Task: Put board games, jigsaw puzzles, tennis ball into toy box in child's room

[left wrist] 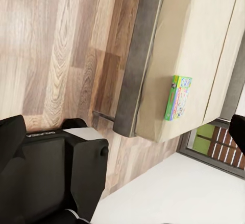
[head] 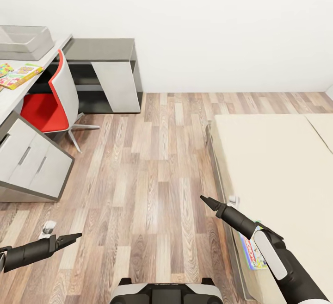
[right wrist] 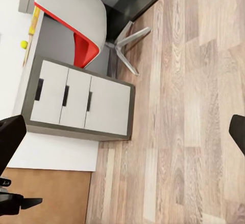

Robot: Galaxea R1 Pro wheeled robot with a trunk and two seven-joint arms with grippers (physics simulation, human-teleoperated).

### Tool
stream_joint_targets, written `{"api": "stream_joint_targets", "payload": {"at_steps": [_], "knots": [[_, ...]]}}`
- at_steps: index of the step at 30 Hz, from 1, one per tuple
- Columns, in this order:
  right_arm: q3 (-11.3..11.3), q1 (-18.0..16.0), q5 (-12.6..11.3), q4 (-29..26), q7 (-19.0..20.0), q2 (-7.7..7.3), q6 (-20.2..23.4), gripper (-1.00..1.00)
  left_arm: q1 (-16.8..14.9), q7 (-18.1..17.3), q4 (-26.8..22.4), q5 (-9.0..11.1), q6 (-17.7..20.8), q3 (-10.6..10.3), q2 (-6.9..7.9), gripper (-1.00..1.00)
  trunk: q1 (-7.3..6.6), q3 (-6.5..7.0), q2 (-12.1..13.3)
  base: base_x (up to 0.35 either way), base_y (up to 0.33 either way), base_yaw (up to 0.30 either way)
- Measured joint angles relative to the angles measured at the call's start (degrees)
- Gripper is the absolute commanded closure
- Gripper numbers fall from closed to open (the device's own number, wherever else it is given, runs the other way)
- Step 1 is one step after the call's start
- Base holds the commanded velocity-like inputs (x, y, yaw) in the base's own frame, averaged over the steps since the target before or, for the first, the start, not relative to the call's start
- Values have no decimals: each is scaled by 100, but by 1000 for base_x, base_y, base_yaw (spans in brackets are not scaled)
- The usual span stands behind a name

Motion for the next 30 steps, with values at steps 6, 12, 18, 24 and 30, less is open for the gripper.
{"api": "stream_joint_targets", "payload": {"at_steps": [6, 12, 18, 24, 30], "knots": [[0, 0, 2, 8, 0, -3, 0, -100, 0, -9, -1, 1, -1, 0, 4, -100, 0, 0, 0, -9, 25, -15], [-1, 1, -2, 12, 0, -3, -1, -100, -2, -17, 1, 1, -1, 0, 5, -100, 1, 0, 0, -66, 73, -213], [-1, 2, -2, 20, 3, -5, 0, -100, -2, -16, 1, 1, -1, -1, 5, -100, 0, 0, 0, -10, 9, -272], [-5, 2, -8, 32, 8, -20, -6, -100, -2, -10, 1, 1, -1, -1, 5, -100, 0, 0, 0, -1, 1, -279], [-10, 2, -11, 36, 17, -31, -16, -100, -2, -9, 0, 1, -1, 0, 5, -100, 0, 0, 0, 0, 40, -279]]}}
